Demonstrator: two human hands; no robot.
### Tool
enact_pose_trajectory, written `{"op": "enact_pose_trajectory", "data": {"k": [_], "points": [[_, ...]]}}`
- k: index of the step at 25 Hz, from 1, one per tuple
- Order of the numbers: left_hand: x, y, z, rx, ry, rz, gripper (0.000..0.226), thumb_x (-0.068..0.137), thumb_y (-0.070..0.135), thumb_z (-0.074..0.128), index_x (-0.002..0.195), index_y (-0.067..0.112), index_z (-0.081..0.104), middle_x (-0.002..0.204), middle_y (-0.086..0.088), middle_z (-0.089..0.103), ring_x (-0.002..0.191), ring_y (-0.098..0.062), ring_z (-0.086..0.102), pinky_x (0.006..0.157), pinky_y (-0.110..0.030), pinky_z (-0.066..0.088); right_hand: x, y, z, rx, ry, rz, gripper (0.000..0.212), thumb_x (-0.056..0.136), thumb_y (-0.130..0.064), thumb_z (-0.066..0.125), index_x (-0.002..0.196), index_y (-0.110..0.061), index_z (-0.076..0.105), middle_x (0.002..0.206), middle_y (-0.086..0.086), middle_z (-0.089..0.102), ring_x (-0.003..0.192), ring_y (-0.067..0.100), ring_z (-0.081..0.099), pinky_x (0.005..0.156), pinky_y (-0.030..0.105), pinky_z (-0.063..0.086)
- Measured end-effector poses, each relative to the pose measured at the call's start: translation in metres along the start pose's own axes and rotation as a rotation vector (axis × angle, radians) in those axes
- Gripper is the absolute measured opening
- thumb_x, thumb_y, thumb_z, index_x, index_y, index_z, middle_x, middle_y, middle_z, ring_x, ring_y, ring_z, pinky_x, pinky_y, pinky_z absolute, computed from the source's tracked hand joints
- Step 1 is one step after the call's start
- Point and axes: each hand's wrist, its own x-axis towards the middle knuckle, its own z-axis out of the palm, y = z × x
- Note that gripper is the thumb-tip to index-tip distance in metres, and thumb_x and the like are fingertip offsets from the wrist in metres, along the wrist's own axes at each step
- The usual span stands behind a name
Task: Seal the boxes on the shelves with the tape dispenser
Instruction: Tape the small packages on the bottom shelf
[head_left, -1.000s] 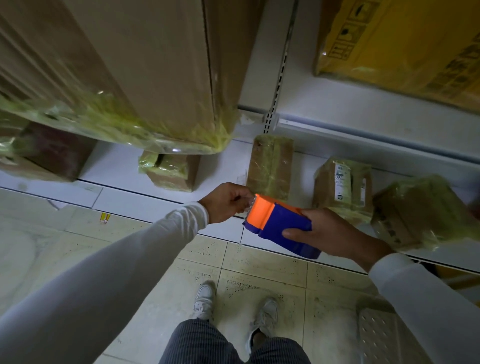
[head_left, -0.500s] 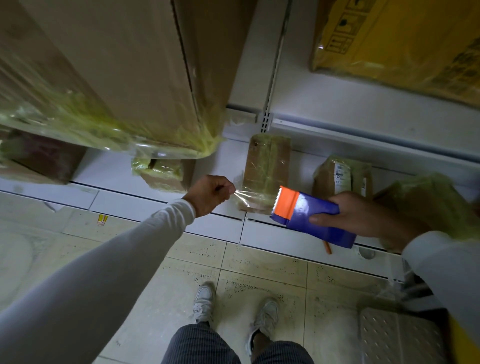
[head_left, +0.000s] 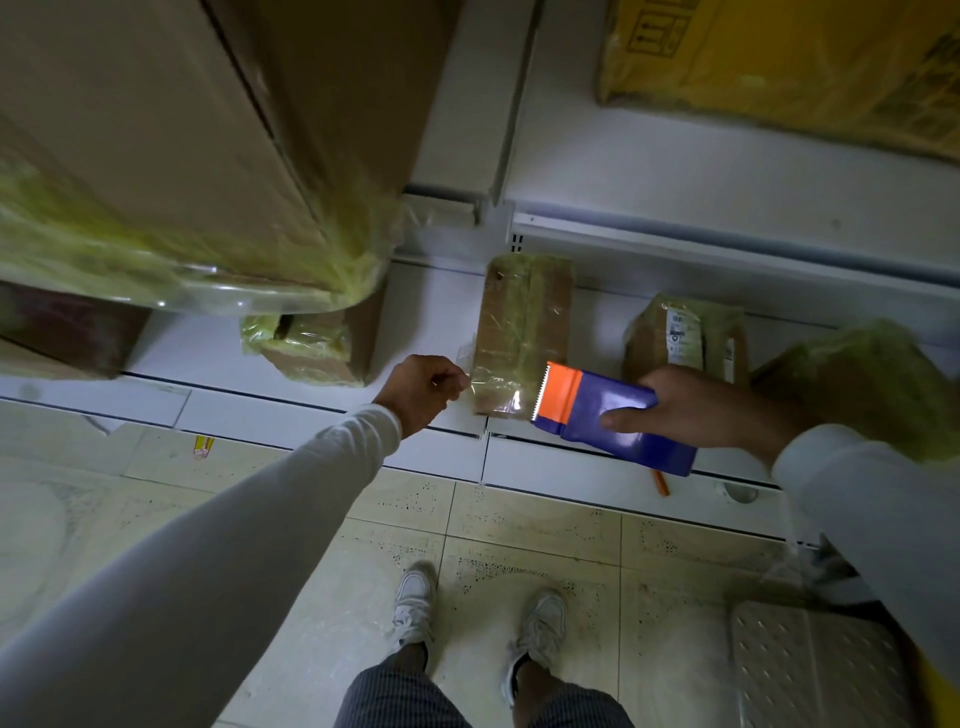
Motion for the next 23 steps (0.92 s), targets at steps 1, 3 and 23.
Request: {"op": "enact_pose_trajectory", "data": {"k": [1,3,23], "points": [[0.002,0.0,-0.001,0.053,0.018,0.01,0.009,0.091,0.018,0.061,0.091,0.013,0.069,0.083,-0.004,0.067,0.074,-0.018,0.058,0.069,-0.026,0.047,0.002,0.001,0.002,0.011,-0.008,0.001,0.056,0.071,-0.072,0.065,0.067,-0.016,0.058,0.046,-0.002,0.055,0.038,0.004,0.049,0.051,0.025,0.038],[0.006,0.0,-0.004,0.179,0.062,0.009,0.032,0.087,0.03,0.066,0.114,0.014,0.063,0.096,-0.004,0.067,0.087,-0.018,0.06,0.082,-0.027,0.046,0.005,0.004,0.005,0.039,-0.018,0.001,0.051,0.075,-0.067,0.067,0.068,-0.017,0.059,0.047,-0.003,0.057,0.039,0.003,0.05,0.05,0.024,0.037],[-0.003,-0.013,0.004,0.415,0.124,0.39,0.045,0.095,0.022,0.055,0.139,0.024,0.046,0.073,-0.013,0.07,0.071,-0.031,0.067,0.073,-0.036,0.053,0.01,-0.016,0.017,0.082,-0.034,0.003,0.049,0.079,-0.06,0.069,0.06,-0.02,0.047,0.036,-0.009,0.042,0.032,0.002,0.038,0.05,0.025,0.031]]}}
